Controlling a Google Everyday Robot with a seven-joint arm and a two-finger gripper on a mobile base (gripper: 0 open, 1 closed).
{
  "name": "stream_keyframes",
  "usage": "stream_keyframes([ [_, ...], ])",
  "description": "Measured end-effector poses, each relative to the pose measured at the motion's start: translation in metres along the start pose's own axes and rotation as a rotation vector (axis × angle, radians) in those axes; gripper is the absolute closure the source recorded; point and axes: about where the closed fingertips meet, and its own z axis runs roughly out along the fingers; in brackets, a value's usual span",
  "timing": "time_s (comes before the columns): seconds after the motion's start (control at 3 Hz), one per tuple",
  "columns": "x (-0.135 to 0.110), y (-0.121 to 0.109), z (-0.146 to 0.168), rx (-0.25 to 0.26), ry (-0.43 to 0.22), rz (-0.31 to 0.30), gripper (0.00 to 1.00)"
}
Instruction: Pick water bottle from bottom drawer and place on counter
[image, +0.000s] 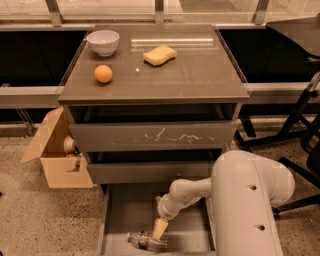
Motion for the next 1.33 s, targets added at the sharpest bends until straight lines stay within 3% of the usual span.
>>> stream_keyframes([
  [1.0, -0.012, -0.006, 0.09, 0.037, 0.004, 0.014, 0.0],
  [1.33, -0.012, -0.004, 0.093, 0.043, 0.018, 0.016, 0.0],
])
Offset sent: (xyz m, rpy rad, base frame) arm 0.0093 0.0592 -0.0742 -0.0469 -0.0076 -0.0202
